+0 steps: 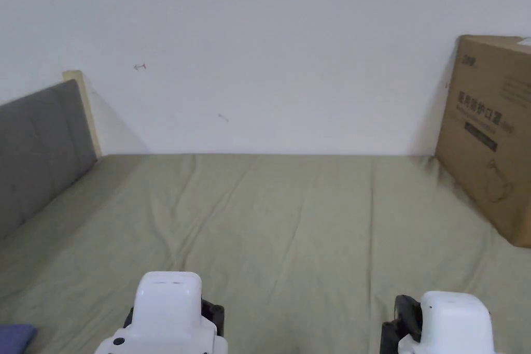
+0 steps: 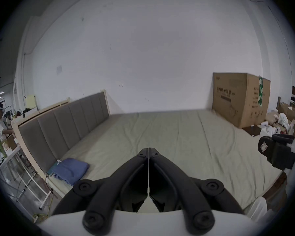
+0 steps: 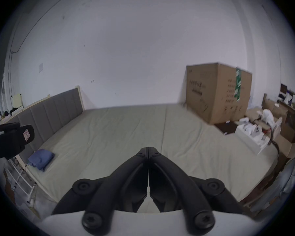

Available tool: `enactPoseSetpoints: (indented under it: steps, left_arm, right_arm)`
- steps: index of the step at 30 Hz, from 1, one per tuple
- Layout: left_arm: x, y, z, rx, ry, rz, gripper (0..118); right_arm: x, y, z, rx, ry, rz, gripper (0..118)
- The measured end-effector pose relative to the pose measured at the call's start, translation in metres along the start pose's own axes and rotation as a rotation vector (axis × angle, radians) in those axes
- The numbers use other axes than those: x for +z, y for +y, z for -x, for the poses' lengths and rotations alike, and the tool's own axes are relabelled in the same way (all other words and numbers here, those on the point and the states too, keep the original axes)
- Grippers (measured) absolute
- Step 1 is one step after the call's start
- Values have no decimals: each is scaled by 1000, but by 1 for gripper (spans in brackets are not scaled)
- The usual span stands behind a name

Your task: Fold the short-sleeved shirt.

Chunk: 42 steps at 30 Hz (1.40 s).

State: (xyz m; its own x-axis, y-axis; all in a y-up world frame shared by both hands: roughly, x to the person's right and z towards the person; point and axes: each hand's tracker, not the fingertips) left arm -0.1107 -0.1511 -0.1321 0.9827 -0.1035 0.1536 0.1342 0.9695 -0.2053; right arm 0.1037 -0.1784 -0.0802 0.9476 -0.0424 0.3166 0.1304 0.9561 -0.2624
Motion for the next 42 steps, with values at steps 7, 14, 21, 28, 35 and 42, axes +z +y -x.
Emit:
enactPoseSetpoints:
  steps: [7,14,21,28,35,42]
  left_arm:
    - [31,-2,-7,4,-52,-66,0]
    - [38,-1,-4,38,-62,-83,3]
    - [35,0,-1,82,-74,-65,110]
    - [38,10,5,85,-80,-81,115]
    - [48,12,-4,3,-19,-120,115]
    - [49,26,5,85,-30,-47,116]
  right_arm:
    - [32,7,2,25,-18,-94,0]
    - [36,8,3,19,-19,-102,2]
    - [39,8,0,7,-14,-101,92]
    - [39,9,2,36,-27,-124,112]
    - [38,10,1,38,-33,-127,112]
    - [33,9,-5,38,-64,-110,112]
